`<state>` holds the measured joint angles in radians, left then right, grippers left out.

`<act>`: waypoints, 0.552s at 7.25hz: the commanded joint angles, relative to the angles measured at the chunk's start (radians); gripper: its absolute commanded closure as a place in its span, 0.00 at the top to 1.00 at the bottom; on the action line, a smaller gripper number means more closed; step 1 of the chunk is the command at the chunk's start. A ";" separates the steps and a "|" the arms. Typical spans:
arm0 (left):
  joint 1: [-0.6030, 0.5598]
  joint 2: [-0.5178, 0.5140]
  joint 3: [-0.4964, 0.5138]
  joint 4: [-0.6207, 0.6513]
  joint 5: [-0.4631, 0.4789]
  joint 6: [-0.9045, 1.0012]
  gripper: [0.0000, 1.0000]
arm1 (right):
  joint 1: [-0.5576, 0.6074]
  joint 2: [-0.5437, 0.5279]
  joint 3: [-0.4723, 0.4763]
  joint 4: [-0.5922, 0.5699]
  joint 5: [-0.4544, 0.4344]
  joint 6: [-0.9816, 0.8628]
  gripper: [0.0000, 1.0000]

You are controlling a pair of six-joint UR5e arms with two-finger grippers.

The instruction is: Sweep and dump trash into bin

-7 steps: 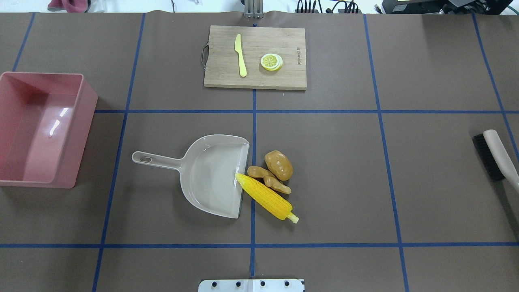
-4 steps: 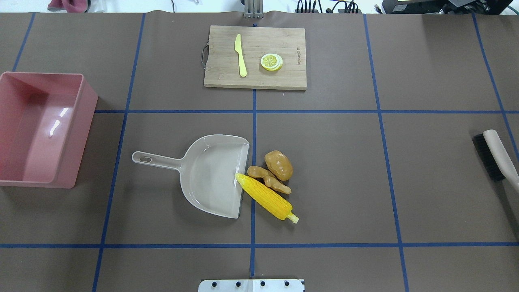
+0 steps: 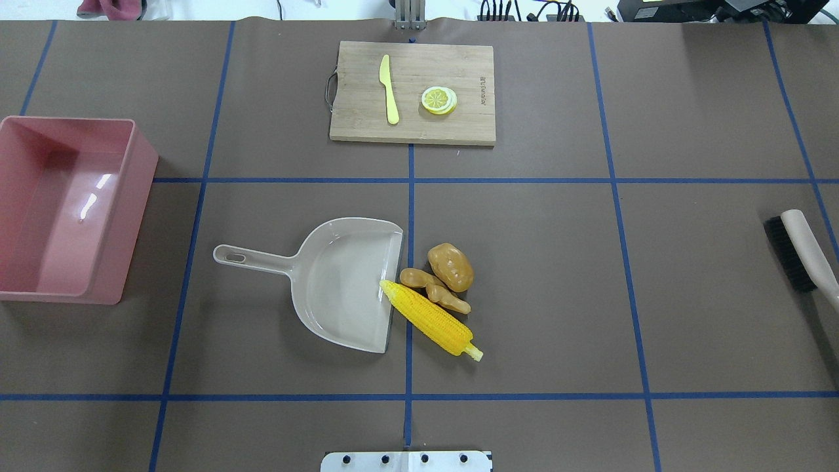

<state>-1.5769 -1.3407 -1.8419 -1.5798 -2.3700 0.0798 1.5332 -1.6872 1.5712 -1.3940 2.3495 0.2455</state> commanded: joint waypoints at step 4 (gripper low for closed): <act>-0.002 0.002 0.030 0.000 0.002 -0.002 0.99 | -0.216 -0.261 0.276 0.085 0.005 0.046 1.00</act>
<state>-1.5782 -1.3403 -1.8140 -1.5799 -2.3684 0.0794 1.4019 -1.8690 1.7809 -1.3711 2.3663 0.2637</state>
